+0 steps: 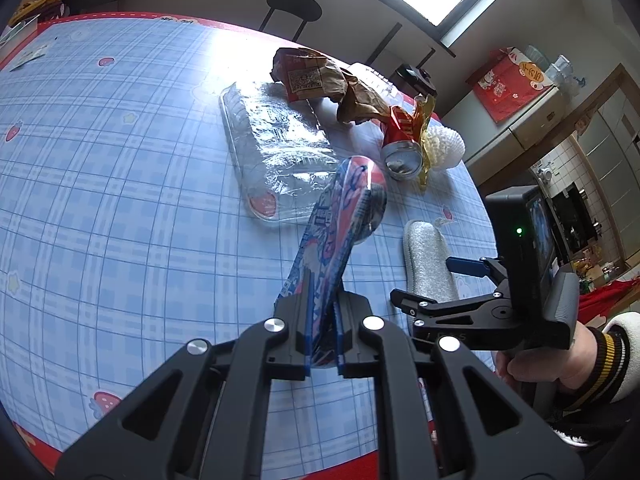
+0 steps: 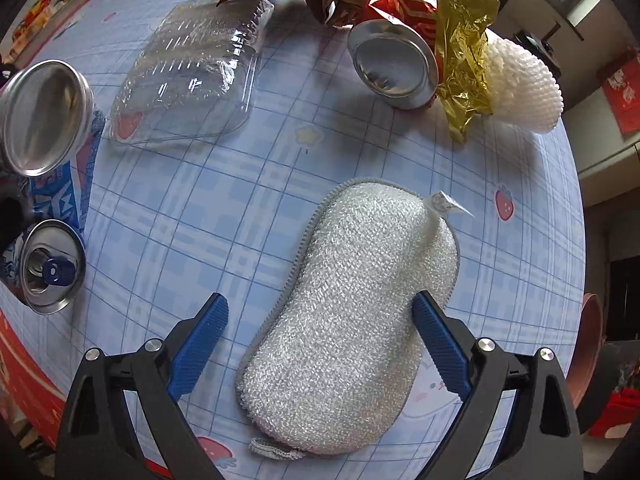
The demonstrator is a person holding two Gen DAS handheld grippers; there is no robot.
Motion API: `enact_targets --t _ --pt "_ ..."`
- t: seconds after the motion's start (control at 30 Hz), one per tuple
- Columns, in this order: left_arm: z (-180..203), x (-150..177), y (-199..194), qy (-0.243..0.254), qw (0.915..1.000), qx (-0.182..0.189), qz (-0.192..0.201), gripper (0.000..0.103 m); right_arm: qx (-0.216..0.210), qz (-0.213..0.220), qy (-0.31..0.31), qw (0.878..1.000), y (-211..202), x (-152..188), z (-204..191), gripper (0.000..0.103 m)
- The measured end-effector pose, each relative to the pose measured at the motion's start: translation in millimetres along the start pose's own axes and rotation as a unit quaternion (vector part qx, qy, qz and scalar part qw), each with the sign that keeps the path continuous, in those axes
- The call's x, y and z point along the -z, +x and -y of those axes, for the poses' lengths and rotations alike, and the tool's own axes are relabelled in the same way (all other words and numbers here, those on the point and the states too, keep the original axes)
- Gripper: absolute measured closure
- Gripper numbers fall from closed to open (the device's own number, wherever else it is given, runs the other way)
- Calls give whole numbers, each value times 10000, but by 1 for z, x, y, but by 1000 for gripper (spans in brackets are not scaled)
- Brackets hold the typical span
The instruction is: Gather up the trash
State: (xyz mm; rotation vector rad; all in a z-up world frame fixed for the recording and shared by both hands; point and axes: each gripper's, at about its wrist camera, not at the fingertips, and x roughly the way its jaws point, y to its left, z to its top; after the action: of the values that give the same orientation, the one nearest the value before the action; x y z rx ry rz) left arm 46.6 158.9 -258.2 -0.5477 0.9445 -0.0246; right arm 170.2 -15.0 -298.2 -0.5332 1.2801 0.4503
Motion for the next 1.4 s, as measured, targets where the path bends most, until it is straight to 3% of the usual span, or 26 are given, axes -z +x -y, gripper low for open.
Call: enact_targets --t 0.03,0.1,0.2,0.23,0.27,0.33,0.5,0.53,0.57,0.63,0.93,1.03,1.13,1.4 --pt "-1 0 0 -17 10000 5 4 91 61 41 -27 10000 -3 0 1 29" --pt "-2 0 -1 -47 10000 4 18 91 122 128 -20 9998 -9 2 6 35" --pt "-3 -1 -1 -40 10000 -29 12 91 -166 195 207 9995 -17 7 24 51" --pt "-2 -1 -1 -17 10000 -51 6 91 -300 210 341 9987 -20 8 28 60" --pt "-2 -2 -1 -7 10000 -62 0 91 -433 229 477 9977 -21 13 37 82" --pt "-2 -2 -1 -10 10000 -83 -8 91 -683 236 793 9942 -26 17 54 98" --pt "2 -4 1 38 9999 -120 -55 92 -1306 125 1656 9774 -26 33 104 96" --pt "3 -4 1 53 9999 -104 -65 93 -1436 91 1714 9746 -25 38 109 85" --pt "5 -5 2 69 9999 -101 -69 93 -1613 62 1741 9714 -25 45 114 65" --pt "10 -5 2 104 9999 -67 -99 93 -1675 95 1702 9710 -27 54 116 52" --pt "29 -3 9 318 9992 -85 -245 94 -1975 -72 1770 9641 -15 84 108 51" --pt "32 1 15 376 9986 -113 -364 94 -2029 -103 1654 9651 -10 85 100 44" --pt "32 6 20 356 9983 -88 -463 84 -2036 -131 1474 9678 -11 84 92 43" --pt "33 6 26 324 9975 -121 -610 75 -2036 -131 1379 9692 -8 73 77 39"
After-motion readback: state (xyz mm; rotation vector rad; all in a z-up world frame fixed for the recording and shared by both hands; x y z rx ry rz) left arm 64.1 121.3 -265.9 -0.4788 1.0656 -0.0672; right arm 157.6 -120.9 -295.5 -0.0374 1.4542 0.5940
